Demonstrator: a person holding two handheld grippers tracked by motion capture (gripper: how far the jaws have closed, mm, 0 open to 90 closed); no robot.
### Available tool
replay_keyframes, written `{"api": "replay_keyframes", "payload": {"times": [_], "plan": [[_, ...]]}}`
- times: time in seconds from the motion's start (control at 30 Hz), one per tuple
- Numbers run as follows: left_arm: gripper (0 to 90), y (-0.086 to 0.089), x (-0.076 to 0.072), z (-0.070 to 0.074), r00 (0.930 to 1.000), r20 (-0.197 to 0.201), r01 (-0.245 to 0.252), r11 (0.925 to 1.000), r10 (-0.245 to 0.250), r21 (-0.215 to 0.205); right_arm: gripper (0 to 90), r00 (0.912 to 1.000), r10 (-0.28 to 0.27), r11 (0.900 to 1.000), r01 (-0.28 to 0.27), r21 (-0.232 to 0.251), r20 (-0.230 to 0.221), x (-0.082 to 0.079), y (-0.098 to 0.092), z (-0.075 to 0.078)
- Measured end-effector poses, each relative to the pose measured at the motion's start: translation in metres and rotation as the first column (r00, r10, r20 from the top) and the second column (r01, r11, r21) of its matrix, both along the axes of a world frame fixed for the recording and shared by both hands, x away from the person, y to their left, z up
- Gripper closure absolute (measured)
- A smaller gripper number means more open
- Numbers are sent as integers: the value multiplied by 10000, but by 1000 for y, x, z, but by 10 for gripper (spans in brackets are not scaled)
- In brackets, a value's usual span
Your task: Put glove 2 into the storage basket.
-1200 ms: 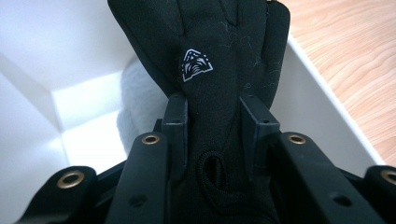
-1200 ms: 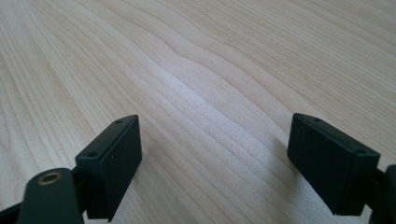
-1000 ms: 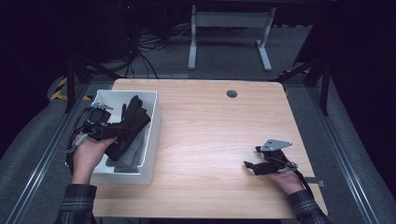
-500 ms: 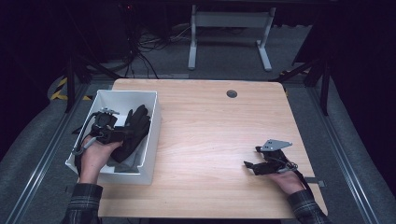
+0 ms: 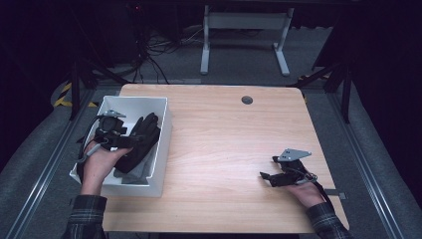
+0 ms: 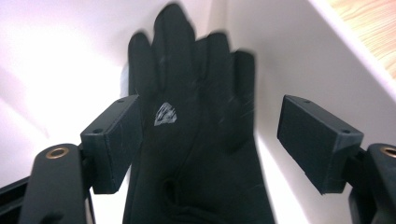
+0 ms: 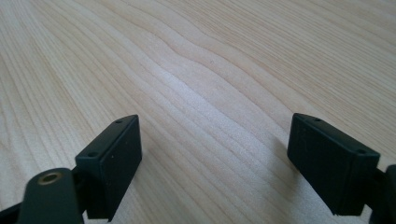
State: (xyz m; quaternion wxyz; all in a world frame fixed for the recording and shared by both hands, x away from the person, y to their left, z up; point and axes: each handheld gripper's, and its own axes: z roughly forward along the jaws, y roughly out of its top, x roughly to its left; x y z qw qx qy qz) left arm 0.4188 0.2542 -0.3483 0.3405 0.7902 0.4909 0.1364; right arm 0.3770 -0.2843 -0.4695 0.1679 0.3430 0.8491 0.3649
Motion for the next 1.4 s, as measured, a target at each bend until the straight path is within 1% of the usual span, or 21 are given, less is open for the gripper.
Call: {"api": "replay_keyframes", "payload": {"times": [0.07, 0.13, 0.23, 0.33, 0.37, 0.5, 0.53, 0.57, 0.6, 0.7, 0.73, 0.8, 0.9, 1.03, 1.2, 1.23, 1.27, 1.33, 1.4], "plan": [[229, -3, -1, 6, 9998, 172, 107, 9998, -104, -155, 184, 10000, 1, 10000, -1, -1, 0, 0, 0, 0], [224, -9, -2, 14, 9991, 281, 337, 9990, -329, -283, 184, 10000, 0, 10000, 0, 0, 2, 0, 0, 0], [214, -16, -2, 20, 9976, 406, 578, 9976, -562, -387, 184, 10000, 0, 10000, 0, 6, -3, 0, 0, 0], [199, -26, -1, 26, 9946, 587, 881, 9949, -852, -483, 183, 10000, 1, 10000, -1, 1, 0, 0, 0, 0], [195, -30, -1, 28, 9936, 579, 1003, 9937, -974, -503, 183, 10000, 3, 10000, -3, 0, 1, 0, 0, 0], [177, -44, -2, 34, 9890, 736, 1330, 9893, -1285, -599, 183, 10000, 6, 10000, -6, -1, 0, 0, 0, 0], [174, -44, -2, 34, 9890, 736, 1330, 9893, -1285, -599, 183, 10000, 6, 10000, -6, -1, 0, 0, 0, 0], [170, -53, -2, 37, 9862, 774, 1513, 9867, -1465, -603, 183, 10000, 6, 10000, -6, -2, -1, 0, 0, 0], [170, -53, -2, 37, 9862, 774, 1513, 9867, -1465, -603, 183, 10000, 6, 10000, -6, -2, -1, 0, 0, 0], [169, -65, -3, 41, 9820, 861, 1738, 9828, -1682, -621, 183, 10000, 6, 10000, -6, -1, 0, 0, 0, 0], [169, -69, -3, 42, 9802, 873, 1835, 9809, -1777, -638, 183, 10000, 6, 10000, -6, 1, -2, 0, 0, 0], [168, -78, -4, 44, 9741, 930, 2127, 9746, -2060, -696, 183, 10000, 7, 10000, -7, 3, -3, 0, 0, 0], [167, -92, -4, 45, 9680, 928, 2397, 9685, -2331, -673, 182, 10000, 8, 10000, -8, 1, -3, 0, 0, 0], [166, -106, -2, 46, 9619, 998, 2625, 9620, -2547, -754, 182, 10000, 37, 10000, -37, 16, 4, 0, 0, 0], [166, -122, -2, 45, 9572, 1010, 2792, 9573, -2713, -747, 182, 10000, 41, 10000, -41, 8, -8, -1, 0, 0], [166, -122, -2, 45, 9572, 1010, 2792, 9573, -2713, -747, 182, 10000, 46, 10000, -46, -5, -6, -1, 0, 0], [163, -129, -3, 45, 9551, 1039, 2854, 9557, -2774, -723, 182, 10000, 42, 10000, -42, -4, -12, -1, -1, 0], [162, -136, -4, 44, 9520, 1049, 2953, 9531, -2875, -672, 182, 10000, 50, 10000, -50, -3, -11, -1, -1, 0], [161, -141, -4, 44, 9509, 1020, 2994, 9521, -2923, -625, 182, 10000, 54, 10000, -54, -2, -10, -1, -1, 0]]}}
